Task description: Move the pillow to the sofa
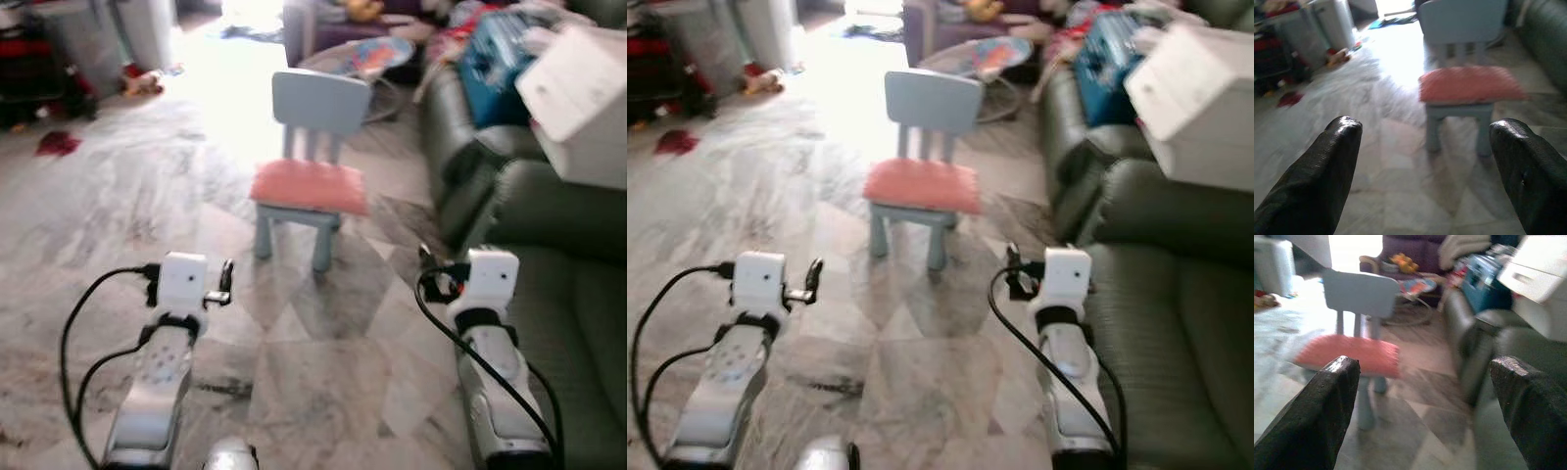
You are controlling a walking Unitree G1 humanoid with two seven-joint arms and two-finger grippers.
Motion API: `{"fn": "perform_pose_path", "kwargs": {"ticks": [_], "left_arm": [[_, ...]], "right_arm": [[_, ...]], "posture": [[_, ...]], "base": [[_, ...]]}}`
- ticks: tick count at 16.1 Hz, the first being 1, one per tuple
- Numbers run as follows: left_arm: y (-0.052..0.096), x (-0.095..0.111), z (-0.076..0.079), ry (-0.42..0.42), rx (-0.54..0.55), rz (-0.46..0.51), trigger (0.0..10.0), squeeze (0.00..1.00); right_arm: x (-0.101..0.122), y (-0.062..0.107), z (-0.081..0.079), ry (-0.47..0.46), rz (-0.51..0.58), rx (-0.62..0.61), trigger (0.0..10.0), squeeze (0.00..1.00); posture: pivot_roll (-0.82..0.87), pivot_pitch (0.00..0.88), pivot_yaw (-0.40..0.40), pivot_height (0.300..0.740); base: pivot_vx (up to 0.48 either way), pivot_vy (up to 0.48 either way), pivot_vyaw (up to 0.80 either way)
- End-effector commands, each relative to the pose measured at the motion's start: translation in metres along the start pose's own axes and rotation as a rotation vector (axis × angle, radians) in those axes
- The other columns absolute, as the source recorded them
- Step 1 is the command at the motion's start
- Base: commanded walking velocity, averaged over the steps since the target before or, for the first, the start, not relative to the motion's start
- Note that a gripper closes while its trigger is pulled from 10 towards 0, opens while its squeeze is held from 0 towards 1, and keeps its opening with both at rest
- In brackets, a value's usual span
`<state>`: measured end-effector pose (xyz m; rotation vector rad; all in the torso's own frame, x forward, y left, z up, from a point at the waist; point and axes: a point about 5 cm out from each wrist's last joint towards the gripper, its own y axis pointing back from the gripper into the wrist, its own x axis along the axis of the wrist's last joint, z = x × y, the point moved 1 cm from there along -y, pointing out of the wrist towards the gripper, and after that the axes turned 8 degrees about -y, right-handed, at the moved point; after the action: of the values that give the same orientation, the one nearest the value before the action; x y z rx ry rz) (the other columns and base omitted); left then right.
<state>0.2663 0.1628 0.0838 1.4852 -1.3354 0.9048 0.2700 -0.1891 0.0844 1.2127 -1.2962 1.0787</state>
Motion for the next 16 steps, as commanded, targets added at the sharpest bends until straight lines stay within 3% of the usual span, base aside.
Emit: {"fn": "perform_pose_path", "kwargs": {"ticks": [1,4,7,14,16], "left_arm": [[-0.002,-0.001,0.007,-0.002,-0.028,0.003,10.0,0.0],[-0.008,0.007,0.009,-0.004,-0.032,0.032,10.0,0.0],[-0.003,0.002,0.005,-0.008,-0.021,0.032,10.0,0.0],[-0.009,0.006,0.005,0.005,-0.014,0.044,10.0,0.0],[-0.01,0.008,0.007,-0.028,-0.021,0.057,10.0,0.0]], "right_arm": [[0.0,0.001,0.005,0.0,0.001,-0.023,10.0,0.0],[-0.011,0.001,0.009,-0.008,-0.038,-0.042,10.0,0.0],[-0.013,0.002,-0.003,-0.013,-0.041,0.01,10.0,0.0],[0.0,-0.014,-0.006,-0.025,0.006,0.028,10.0,0.0],[0.0,-0.014,-0.007,-0.028,0.009,0.027,10.0,0.0]], "posture": [[0.03,0.0,-0.046,0.74],[0.03,0.0,-0.04,0.74],[0.04,0.0,-0.039,0.74],[0.03,0.0,-0.033,0.74],[0.03,0.0,-0.034,0.74]], "base": [[0.0,0.0,-0.8],[0.0,0.0,-0.5],[0.0,0.114,0.0],[0.281,0.383,0.0],[0.429,0.126,0.0]]}}
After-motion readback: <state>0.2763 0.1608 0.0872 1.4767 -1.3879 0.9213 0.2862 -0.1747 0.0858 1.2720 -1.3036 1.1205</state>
